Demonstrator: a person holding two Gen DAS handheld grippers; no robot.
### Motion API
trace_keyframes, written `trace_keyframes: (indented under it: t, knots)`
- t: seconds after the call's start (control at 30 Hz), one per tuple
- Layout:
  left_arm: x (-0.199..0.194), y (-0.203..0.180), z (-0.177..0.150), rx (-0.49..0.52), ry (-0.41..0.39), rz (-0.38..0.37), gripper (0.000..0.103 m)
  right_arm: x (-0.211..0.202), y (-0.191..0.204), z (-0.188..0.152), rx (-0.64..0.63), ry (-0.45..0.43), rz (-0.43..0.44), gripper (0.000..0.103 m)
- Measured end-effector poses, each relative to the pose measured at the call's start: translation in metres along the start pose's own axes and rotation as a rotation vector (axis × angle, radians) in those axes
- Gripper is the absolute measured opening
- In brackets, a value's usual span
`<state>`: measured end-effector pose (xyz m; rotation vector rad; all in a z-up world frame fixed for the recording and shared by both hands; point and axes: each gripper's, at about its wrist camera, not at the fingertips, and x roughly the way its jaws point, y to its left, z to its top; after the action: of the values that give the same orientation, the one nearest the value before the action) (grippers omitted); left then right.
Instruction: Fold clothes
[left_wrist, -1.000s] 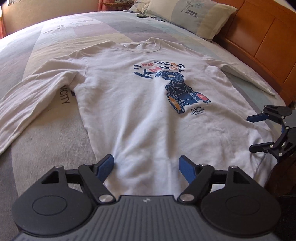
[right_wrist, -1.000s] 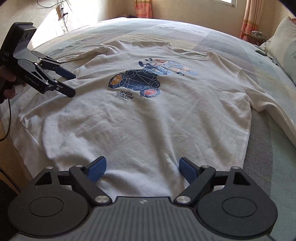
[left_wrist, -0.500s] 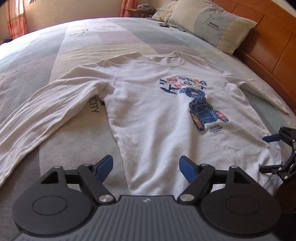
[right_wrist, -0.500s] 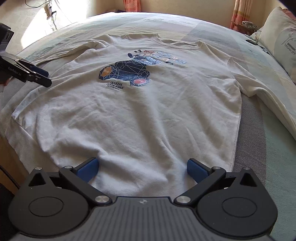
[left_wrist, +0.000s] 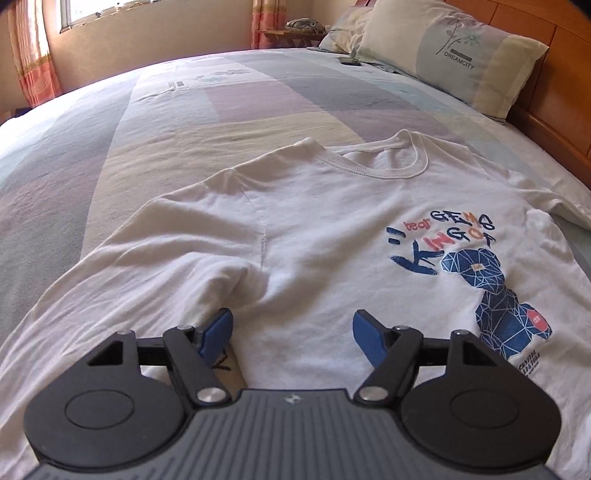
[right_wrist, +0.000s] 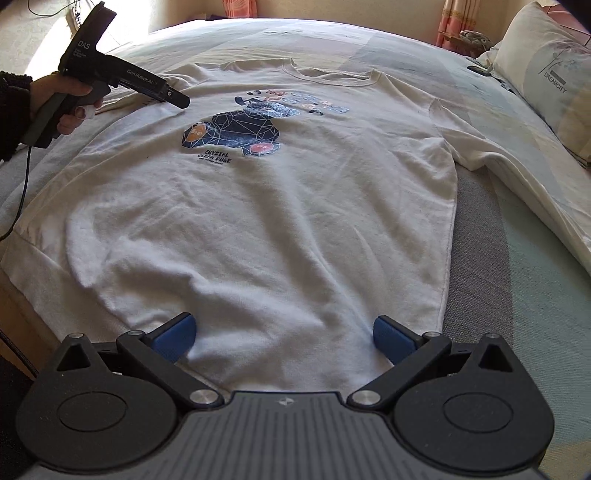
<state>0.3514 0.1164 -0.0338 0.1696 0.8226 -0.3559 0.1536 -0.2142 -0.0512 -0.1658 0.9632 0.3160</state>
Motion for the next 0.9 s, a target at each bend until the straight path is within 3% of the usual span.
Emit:
trace_keyframes:
  t: [0.17,0.27,0.3,0.4,0.47,0.5,0.57,0.7,0.83,0.9]
  knots:
    - [-0.048,-0.046,-0.027,0.233,-0.054,-0.131,0.077,-0.013,-0.007,0.011,-0.025,-0.038,0.040,0.103]
    - [-0.055,-0.081,-0.055,0.449,-0.063,-0.105,0.077,0.002,0.009,0.035,-0.096,-0.098,0.106,0.103]
    - [-0.055,-0.087,-0.062,0.479,-0.056,-0.104,0.077,0.008,0.015,0.042,-0.119,-0.117,0.128,0.103]
    - [-0.058,-0.090,-0.084,0.481,-0.008,-0.141,0.077,0.026,0.033,0.060,-0.183,-0.161,0.209,0.103]
    - [-0.060,-0.078,-0.096,0.398,0.030,-0.153,0.081,0.037,0.041,0.059,-0.211,-0.158,0.239,0.103]
    - [-0.062,-0.068,-0.101,0.328,0.054,-0.163,0.089,0.038,0.041,0.053,-0.229,-0.153,0.231,0.103]
    - [-0.075,-0.045,-0.118,0.234,0.072,-0.168,0.093,0.035,0.035,0.038,-0.245,-0.144,0.219,0.103]
    - [-0.088,-0.032,-0.122,0.184,0.119,-0.154,0.096,0.006,0.002,-0.003,-0.200,-0.129,0.217,0.103]
    - [-0.090,-0.044,-0.088,0.257,0.006,-0.179,0.095,-0.005,0.006,-0.003,-0.227,-0.052,0.142,0.103]
    - [-0.083,-0.050,-0.066,0.292,-0.062,-0.213,0.095,-0.006,0.013,0.012,-0.220,-0.089,0.137,0.103]
